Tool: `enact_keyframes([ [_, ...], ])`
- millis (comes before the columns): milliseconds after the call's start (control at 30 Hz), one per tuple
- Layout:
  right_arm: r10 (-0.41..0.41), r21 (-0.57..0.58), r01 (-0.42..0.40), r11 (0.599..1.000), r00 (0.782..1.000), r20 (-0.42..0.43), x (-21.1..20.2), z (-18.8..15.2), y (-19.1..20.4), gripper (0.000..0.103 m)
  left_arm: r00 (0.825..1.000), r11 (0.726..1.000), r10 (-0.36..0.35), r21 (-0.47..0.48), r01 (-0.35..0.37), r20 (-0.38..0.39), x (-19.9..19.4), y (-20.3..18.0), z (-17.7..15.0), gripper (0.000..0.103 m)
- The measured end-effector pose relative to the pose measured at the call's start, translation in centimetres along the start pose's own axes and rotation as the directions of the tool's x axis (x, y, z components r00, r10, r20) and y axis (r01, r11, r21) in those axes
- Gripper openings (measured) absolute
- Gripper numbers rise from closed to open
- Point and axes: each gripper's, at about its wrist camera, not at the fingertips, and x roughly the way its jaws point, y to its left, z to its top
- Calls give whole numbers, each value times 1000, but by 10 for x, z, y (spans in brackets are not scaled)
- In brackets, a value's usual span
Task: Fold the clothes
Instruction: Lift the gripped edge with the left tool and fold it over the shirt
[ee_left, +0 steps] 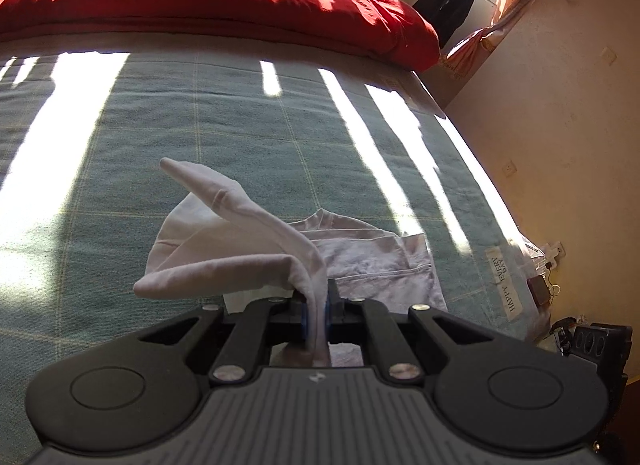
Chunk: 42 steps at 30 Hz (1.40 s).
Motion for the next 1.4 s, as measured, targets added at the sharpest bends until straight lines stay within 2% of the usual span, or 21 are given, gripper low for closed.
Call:
enact_keyframes([
  [367, -12, 79, 5, 997, 995, 96, -40, -3, -30, 103, 998, 998, -46, 30, 47, -45, 28, -47, 8, 6],
  [767, -27, 167, -1, 986, 986, 166, -71, -7, -61, 103, 991, 997, -57, 51, 64, -124, 72, -83, 9, 6],
  [1400, -84, 288, 19, 957, 973, 216, -98, -15, -106, 103, 973, 995, -19, 87, 40, -230, 150, -123, -7, 6],
])
